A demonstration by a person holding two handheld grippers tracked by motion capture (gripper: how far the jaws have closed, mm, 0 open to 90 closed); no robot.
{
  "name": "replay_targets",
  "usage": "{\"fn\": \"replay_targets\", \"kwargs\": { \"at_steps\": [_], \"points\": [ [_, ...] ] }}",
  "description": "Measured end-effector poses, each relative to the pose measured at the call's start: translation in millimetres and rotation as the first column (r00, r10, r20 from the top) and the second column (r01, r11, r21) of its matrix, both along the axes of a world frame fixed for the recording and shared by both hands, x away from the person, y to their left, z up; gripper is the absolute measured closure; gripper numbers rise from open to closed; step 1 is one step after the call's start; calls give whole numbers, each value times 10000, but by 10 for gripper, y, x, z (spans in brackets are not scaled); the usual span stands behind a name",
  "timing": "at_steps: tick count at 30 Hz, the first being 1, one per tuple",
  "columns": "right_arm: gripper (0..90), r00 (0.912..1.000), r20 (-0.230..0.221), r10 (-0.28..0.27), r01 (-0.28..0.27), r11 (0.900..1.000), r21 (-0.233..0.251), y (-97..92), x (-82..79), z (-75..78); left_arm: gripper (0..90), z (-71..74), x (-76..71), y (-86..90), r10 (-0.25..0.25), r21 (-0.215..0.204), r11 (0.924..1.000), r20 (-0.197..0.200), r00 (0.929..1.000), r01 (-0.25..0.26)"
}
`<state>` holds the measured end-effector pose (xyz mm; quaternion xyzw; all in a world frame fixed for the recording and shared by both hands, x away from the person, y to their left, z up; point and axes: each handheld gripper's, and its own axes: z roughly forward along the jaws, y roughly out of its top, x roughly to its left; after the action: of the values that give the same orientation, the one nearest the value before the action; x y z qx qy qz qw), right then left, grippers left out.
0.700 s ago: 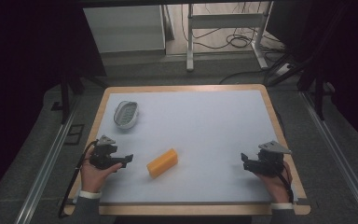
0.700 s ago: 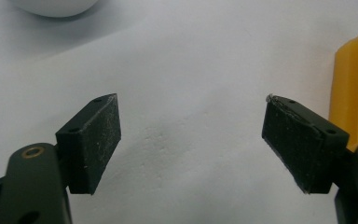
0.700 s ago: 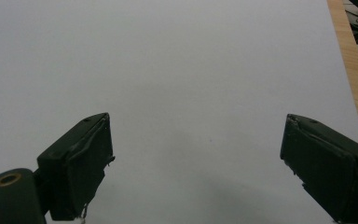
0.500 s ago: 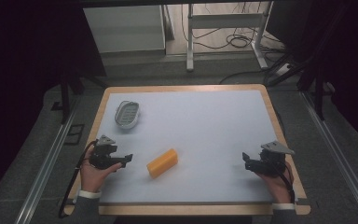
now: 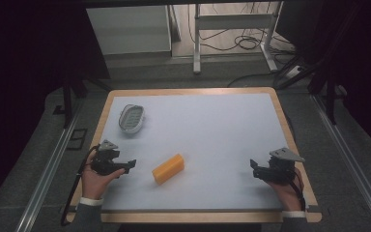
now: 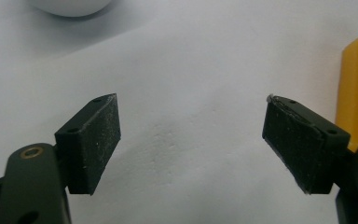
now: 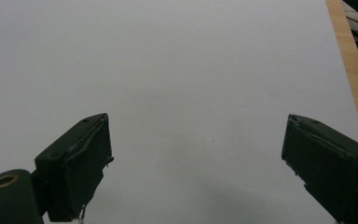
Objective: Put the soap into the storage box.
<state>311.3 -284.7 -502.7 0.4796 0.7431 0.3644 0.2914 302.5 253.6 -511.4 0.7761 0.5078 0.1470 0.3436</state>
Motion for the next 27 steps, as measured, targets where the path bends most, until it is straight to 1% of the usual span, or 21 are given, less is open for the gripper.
{"fn": "replay_targets", "kwargs": {
  "at_steps": [2, 3, 4, 5, 8, 9, 11, 13, 14, 15, 18, 19, 20, 24, 27],
  "points": [
    [84, 10000, -21, -38, 38, 9999, 98, -9, -3, 4, 192, 6, 11, -7, 77, 160, 9998, -80, 9999, -75],
    [84, 10000, -21, -38, 38, 9999, 98, -9, -3, 4, 188, 6, 11, -7, 77, 160, 9998, -80, 9999, -75],
    [83, 10000, 5, -89, 89, 9998, 161, -23, -12, 11, 183, 18, 16, -19, -1, 117, 9999, -276, 9996, 5],
    [84, 9999, 26, -139, 139, 9998, 155, -29, -21, 15, 181, 29, 11, -23, -49, 92, 9999, -312, 9995, 52],
    [83, 9998, 94, -203, 201, 9996, 211, -52, -44, 28, 178, 62, -11, -42, -136, 461, 9988, -346, 9993, 152],
    [84, 9997, 94, -207, 205, 9995, 220, -61, -47, 31, 178, 76, -17, -44, -166, 484, 9987, -339, 9993, 182],
    [84, 9997, 113, -217, 214, 9995, 228, -66, -48, 31, 175, 98, -25, -46, -246, 469, 9986, -326, 9992, 261],
    [84, 9996, 151, -251, 247, 9994, 232, -74, -58, 39, 172, 184, -47, -45, -576, 343, 9977, -261, 9980, 585],
    [84, 9996, 151, -251, 247, 9994, 232, -74, -58, 39, 169, 184, -47, -45, -576, 343, 9977, -261, 9980, 585],
    [83, 9994, 177, -296, 292, 9994, 186, -68, -65, 46, 167, 224, -47, -38, -571, 435, 9974, -253, 9980, 582],
    [84, 9994, 171, -304, 301, 9994, 180, -63, -68, 47, 163, 258, -38, -20, -510, 383, 9979, -265, 9983, 520],
    [83, 9994, 185, -306, 303, 9994, 146, -59, -74, 47, 162, 279, -29, -13, -596, 274, 9978, -320, 9977, 604],
    [84, 9993, 190, -309, 306, 9994, 140, -61, -77, 47, 161, 291, -26, -15, -681, 256, 9973, -316, 9972, 689],
    [84, 9992, 182, -368, 365, 9992, 151, -76, -89, 48, 161, 329, -23, -30, -753, 308, 9966, -280, 9968, 762],
    [84, 9989, 191, -432, 428, 9989, 186, -96, -101, 54, 161, 408, -26, -63, -898, 370, 9952, -179, 9958, 904]
  ]
}}
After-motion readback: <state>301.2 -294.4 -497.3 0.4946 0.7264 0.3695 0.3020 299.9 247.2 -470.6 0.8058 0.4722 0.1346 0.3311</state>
